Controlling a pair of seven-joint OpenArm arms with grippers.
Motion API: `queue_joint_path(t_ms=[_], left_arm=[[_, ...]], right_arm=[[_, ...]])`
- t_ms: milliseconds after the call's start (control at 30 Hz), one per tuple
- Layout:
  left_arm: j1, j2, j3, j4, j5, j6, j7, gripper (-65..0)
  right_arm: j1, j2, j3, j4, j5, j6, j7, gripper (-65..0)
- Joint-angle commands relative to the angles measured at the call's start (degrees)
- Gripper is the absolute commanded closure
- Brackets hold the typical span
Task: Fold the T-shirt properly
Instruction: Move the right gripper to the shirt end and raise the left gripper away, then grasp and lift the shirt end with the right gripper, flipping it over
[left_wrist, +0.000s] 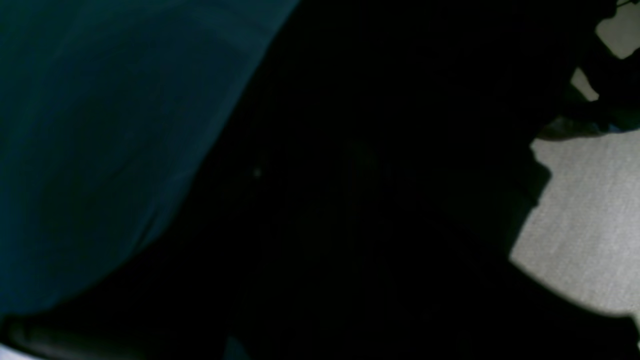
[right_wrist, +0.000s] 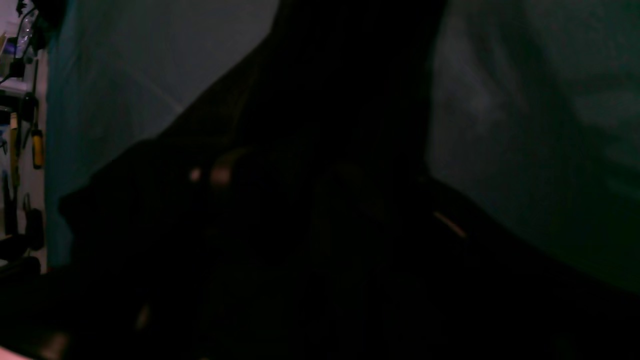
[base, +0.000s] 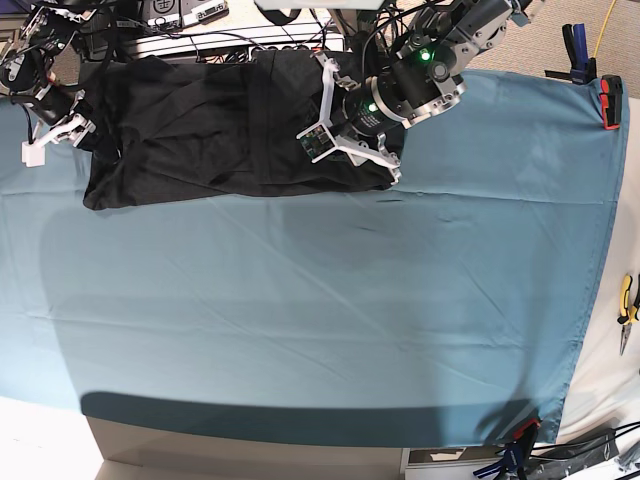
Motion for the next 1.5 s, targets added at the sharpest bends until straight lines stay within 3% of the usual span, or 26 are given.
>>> queue_joint_path(t_ms=[0,167,333,400,500,633,800,1133,1467], left_arm=[[-0.3,0.2,-0.1,1.1,-0.2,-0.1,-1.4,-21.3],[-0.3,0.2,-0.1,1.1,-0.2,-0.1,-1.4,-21.3],[-0.4,0.2,-0.1,1.1,-0.2,-0.1,-1.5,-21.3],[-0.5,0.2,-0.1,1.1,0.2,-0.1,-1.6,-21.3],[-1.0,0.2,-0.2,1.1,3.3,0.1,-1.8,-21.3],[-1.5,0.2,-3.2,1.1,3.9,2.3,-1.9,-21.3],[-1.4,0.0,-10.6,1.1,3.8,2.4,-1.6,-21.3],[-0.7,-4.0,-20.7,1.1,-0.9,2.6,-1.2,-21.3],[-0.2,-5.6,-21.9,1.1,-0.9,2.6,-1.2,-21.3]], right_arm=[[-0.3,0.8,-0.1,0.4,-1.3,-0.3,-1.9,-32.4],[-0.3,0.6,-0.1,0.4,-0.9,-0.3,-1.9,-19.7],[-0.3,-0.6,-0.1,0.4,-0.9,-0.3,-1.8,0.0],[-0.3,-1.2,-0.1,0.4,-0.7,0.0,-1.7,0.0],[-0.3,-1.9,-0.1,0.4,1.9,3.0,-1.9,0.0],[-0.3,-2.2,-0.1,0.4,6.8,3.1,-3.8,0.0],[-0.3,-3.0,0.0,1.1,11.3,3.1,-6.2,0.0],[-2.0,-11.8,-1.3,20.0,11.1,3.1,-6.2,0.0],[-10.8,-20.0,-13.6,38.0,10.0,3.1,-6.2,0.0]])
